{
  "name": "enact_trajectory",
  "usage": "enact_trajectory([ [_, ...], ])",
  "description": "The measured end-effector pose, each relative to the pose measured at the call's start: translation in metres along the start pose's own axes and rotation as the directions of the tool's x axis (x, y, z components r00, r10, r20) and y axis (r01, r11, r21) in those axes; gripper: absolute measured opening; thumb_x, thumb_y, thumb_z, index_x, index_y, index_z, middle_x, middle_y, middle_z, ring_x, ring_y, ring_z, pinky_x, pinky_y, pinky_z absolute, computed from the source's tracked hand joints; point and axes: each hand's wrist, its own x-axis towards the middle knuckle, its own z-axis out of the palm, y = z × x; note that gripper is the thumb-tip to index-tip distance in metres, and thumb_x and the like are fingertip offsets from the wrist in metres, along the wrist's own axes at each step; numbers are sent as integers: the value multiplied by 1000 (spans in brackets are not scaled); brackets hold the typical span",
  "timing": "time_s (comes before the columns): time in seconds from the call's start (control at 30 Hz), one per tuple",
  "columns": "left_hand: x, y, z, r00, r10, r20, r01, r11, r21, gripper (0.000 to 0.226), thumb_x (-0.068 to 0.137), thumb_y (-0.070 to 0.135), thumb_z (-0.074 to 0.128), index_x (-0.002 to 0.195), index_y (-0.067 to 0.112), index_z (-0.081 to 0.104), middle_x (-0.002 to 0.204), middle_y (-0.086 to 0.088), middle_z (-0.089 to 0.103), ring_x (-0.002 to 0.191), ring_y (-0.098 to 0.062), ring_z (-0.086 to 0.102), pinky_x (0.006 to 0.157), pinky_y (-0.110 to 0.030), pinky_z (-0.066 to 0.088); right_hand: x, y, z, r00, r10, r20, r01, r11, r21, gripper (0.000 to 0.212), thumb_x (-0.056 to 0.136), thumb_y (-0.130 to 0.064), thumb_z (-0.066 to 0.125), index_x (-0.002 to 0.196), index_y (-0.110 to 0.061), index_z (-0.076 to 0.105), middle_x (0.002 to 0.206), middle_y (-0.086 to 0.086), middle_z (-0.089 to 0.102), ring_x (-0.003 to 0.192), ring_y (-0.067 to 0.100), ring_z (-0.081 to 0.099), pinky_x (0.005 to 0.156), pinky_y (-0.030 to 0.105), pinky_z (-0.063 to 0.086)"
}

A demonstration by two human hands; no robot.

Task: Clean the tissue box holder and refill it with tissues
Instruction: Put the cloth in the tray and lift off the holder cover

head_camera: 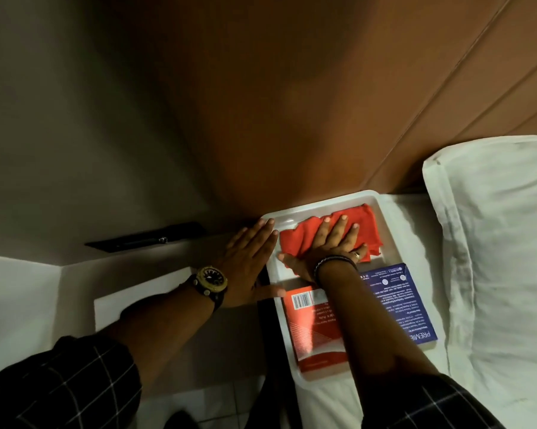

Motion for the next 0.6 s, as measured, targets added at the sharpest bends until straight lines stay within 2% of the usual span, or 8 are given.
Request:
enact_trajectory([
  [0.1, -1, 0, 0, 1000, 6, -20, -6, 1000, -30, 109, 72, 87, 13, 149, 14, -14, 154, -5, -27, 142, -23, -26, 112, -37, -19, 0, 4, -5, 998, -56, -11, 57, 993, 104, 118, 58, -97, 11, 147, -27, -22, 156, 13, -30, 141, 42, -27, 107, 70, -4],
  [0.2, -2, -1, 5, 999, 3, -37, -4, 999, -48, 109, 73, 86, 21, 147, 16, -20, 155, -6, -27, 144, -24, -24, 113, -38, -16, 5, 23, -8, 979, -144, -145, 138, 989, -47, 92, 78, -83, 8, 150, -29, -14, 158, 11, -24, 144, 37, -22, 107, 68, -12],
  [0.3, -2, 0, 8, 999, 0, -44, -2, 999, -47, 109, 74, 85, 18, 148, 14, -17, 157, -9, -21, 145, -25, -19, 116, -39, -10, 8, 27, -2, 991, -110, -79, 105, 992, -67, 99, 78, -84, 16, 149, -25, -20, 156, 13, -29, 145, 33, -24, 114, 61, -8],
  [0.43, 0, 0, 11, 999, -4, -32, 3, 999, -32, 109, 73, 85, 13, 149, 11, -13, 157, -10, -19, 146, -27, -17, 117, -41, -9, 11, 9, 5, 999, -25, -33, 23, 997, -71, 117, 64, -93, 18, 144, -22, -31, 150, 17, -41, 139, 37, -34, 110, 63, -11],
  [0.6, 0, -5, 1, 1000, 18, 5, -18, 999, 31, 109, 73, 87, 13, 146, 14, -21, 155, -8, -25, 144, -26, -23, 116, -37, -14, 4, 12, -5, 999, -32, 3, 32, 999, -11, 120, 65, -93, 27, 146, -24, -27, 151, 16, -39, 139, 35, -34, 112, 62, -12],
])
